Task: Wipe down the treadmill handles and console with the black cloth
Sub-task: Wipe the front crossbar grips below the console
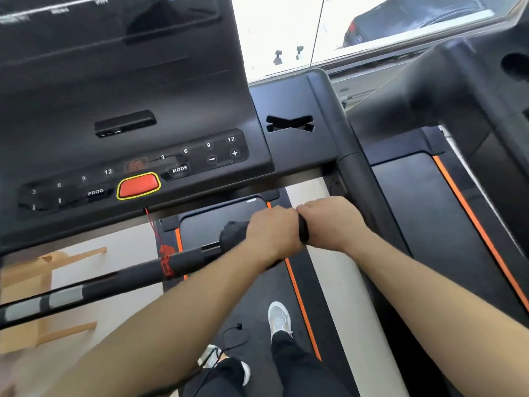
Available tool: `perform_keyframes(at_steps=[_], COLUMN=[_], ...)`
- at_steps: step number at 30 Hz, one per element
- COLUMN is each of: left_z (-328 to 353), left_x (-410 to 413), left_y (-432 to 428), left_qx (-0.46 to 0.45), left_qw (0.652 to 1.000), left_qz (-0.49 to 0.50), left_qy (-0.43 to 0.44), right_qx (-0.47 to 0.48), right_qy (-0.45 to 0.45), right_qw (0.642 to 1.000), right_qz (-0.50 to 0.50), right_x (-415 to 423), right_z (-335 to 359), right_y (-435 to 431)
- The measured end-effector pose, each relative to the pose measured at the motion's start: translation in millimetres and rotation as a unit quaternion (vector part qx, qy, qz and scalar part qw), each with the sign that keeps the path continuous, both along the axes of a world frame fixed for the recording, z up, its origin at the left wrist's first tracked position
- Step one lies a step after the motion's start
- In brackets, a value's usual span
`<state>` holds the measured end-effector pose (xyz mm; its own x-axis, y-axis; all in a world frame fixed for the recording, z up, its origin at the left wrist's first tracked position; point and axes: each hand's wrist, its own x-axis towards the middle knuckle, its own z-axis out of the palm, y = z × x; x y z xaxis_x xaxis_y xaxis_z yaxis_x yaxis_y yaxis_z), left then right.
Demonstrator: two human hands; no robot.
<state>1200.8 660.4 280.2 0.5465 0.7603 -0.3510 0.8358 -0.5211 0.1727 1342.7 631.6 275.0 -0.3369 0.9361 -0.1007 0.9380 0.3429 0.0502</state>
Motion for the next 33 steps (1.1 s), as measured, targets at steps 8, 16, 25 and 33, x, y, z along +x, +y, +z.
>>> perform_keyframes(at_steps=[8,16,25,33], left_z=[6.5,67.5,72.9,119.9], left_x=[-6.3,-48.5,-62.4,-41.0], left_y=[-23.4,15.9,27.4,56.5], left_qx=[0.042,-0.157,-0.151,-0.143], left_qw=[0.998,0.976,0.985,0.973], left_qz=[0.029,0.15,0.064,-0.057], left_qy=[-0.021,0.004,0.056,-0.171], right_qx=[0.107,0.008,-0.289,-0.211], right_qy=[0.042,0.232,0.235,0.362], right_qw=[0.993,0.97,0.922,0.886], right_qz=[-0.02,-0.077,-0.106,-0.199], right_x=[-5.3,-12.0,-10.7,4.7], right_z=[-6.3,24.2,74.9,92.6], right_y=[-14.6,-53.8,-21.1,14.4])
